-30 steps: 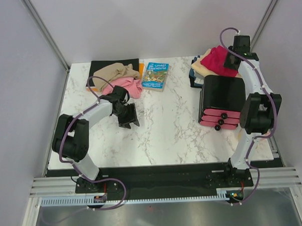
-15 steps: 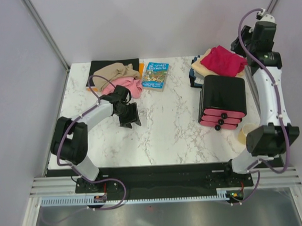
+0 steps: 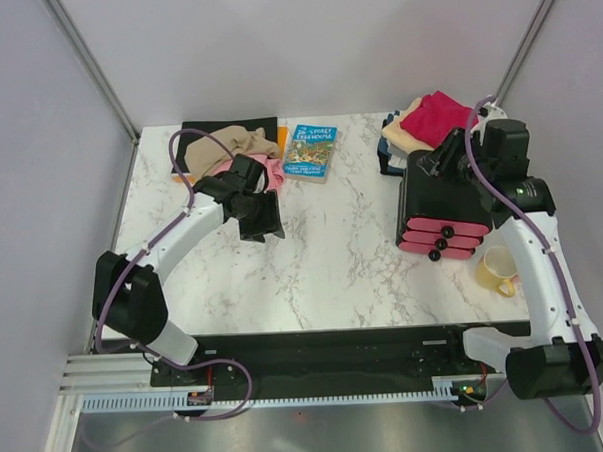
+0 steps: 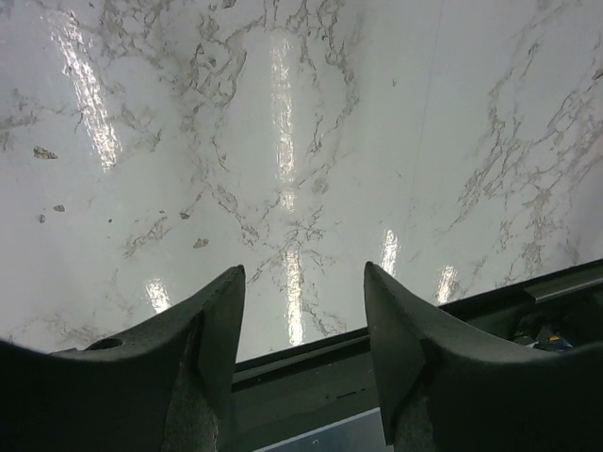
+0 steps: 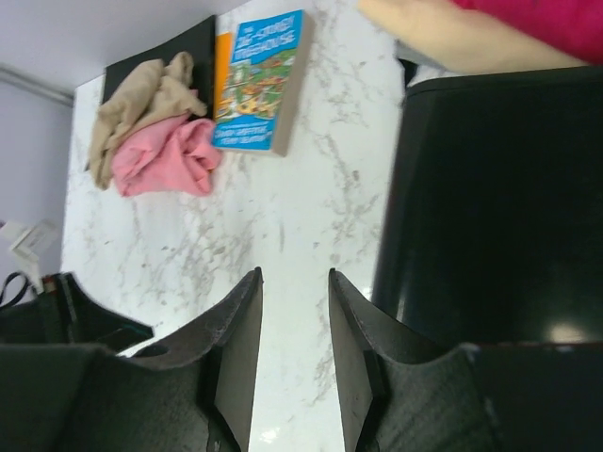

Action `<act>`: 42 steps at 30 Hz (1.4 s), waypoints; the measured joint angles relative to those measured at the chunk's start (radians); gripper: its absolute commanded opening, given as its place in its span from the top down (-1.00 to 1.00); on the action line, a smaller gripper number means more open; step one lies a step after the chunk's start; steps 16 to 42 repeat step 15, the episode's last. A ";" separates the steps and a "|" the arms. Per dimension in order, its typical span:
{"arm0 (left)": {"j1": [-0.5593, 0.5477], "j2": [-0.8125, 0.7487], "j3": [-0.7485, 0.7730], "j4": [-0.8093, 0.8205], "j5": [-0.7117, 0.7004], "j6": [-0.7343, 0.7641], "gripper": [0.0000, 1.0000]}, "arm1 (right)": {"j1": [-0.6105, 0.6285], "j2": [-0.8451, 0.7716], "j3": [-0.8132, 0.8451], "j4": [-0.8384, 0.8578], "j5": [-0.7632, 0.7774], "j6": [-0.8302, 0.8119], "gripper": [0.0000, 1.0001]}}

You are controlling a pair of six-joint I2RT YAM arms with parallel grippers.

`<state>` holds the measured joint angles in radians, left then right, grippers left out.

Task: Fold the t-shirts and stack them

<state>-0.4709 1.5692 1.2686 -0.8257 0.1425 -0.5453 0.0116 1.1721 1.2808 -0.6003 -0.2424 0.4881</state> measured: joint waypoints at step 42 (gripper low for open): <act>-0.056 -0.029 0.018 -0.063 -0.050 -0.029 -0.22 | 0.438 0.156 -0.063 0.016 0.039 0.043 0.15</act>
